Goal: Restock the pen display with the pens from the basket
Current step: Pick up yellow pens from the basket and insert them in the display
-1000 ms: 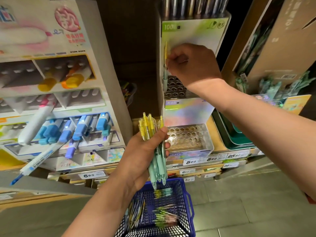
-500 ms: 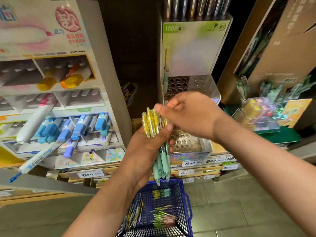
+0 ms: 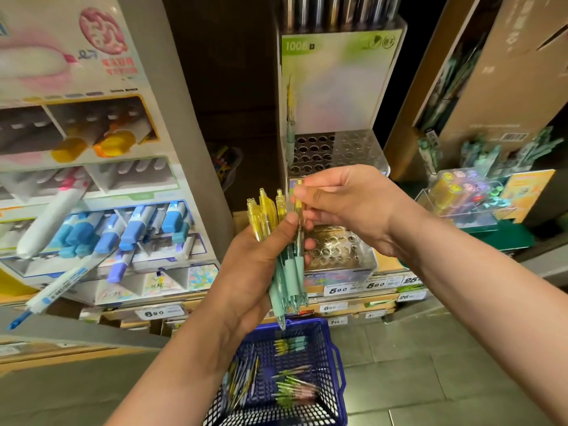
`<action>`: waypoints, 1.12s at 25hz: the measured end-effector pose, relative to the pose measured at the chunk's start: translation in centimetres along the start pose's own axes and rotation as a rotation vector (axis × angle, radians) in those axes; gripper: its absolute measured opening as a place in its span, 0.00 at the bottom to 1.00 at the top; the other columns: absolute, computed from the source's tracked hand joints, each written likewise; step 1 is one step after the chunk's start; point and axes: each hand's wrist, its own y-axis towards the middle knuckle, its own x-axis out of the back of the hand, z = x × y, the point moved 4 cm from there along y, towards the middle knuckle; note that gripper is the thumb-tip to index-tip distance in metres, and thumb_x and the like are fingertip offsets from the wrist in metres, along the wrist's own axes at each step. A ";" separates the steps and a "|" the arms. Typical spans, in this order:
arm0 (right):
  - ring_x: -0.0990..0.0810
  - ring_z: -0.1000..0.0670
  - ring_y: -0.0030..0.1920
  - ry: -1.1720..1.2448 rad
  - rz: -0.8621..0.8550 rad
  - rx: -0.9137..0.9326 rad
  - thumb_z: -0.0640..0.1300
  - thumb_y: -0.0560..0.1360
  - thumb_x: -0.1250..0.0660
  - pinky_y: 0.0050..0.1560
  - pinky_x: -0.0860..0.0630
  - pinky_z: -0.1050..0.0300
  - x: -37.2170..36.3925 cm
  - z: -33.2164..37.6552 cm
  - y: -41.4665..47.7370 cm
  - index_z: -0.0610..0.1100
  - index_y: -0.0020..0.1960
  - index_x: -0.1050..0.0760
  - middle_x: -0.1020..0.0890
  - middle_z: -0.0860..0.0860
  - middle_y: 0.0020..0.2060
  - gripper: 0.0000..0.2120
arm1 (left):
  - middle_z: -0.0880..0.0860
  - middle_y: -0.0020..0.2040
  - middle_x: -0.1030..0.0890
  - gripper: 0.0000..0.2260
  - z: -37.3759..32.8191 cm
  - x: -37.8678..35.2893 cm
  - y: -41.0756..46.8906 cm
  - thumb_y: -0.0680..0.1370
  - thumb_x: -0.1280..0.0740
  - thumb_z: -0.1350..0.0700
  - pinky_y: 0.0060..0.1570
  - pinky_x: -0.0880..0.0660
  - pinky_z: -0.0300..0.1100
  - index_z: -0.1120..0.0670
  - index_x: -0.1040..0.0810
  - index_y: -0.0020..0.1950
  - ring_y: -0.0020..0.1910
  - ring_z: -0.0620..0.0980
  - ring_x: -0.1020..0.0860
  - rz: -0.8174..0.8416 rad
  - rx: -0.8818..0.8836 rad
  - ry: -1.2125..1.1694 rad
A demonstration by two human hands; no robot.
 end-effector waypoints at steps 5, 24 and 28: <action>0.14 0.50 0.41 -0.124 -0.059 -0.020 0.40 0.73 0.23 0.47 0.17 0.58 0.3 -0.4 -0.7 0.42 0.51 0.17 0.12 0.45 0.41 0.08 | 0.57 0.43 0.15 0.09 -0.3 0.4 -0.1 0.77 0.28 0.48 0.40 0.19 0.44 0.52 0.13 0.50 0.38 0.50 0.17 -0.047 -0.014 0.077; 0.16 0.56 0.43 -0.548 -0.487 0.595 0.43 0.75 0.28 0.55 0.20 0.59 2.8 8.3 5.5 0.47 0.52 0.16 0.15 0.56 0.42 0.06 | 0.57 0.50 0.14 0.18 0.0 0.8 0.1 0.83 0.35 0.54 0.38 0.19 0.44 0.65 0.25 0.68 0.40 0.51 0.18 -0.158 0.090 -0.078; 0.20 0.63 0.41 -0.696 -0.520 0.524 0.46 0.75 0.29 0.50 0.28 0.75 2.6 7.6 5.7 0.50 0.53 0.17 0.18 0.60 0.40 0.07 | 0.55 0.42 0.19 0.22 0.1 0.8 -0.2 0.81 0.31 0.53 0.36 0.21 0.41 0.69 0.26 0.67 0.38 0.51 0.23 -0.128 0.064 -0.048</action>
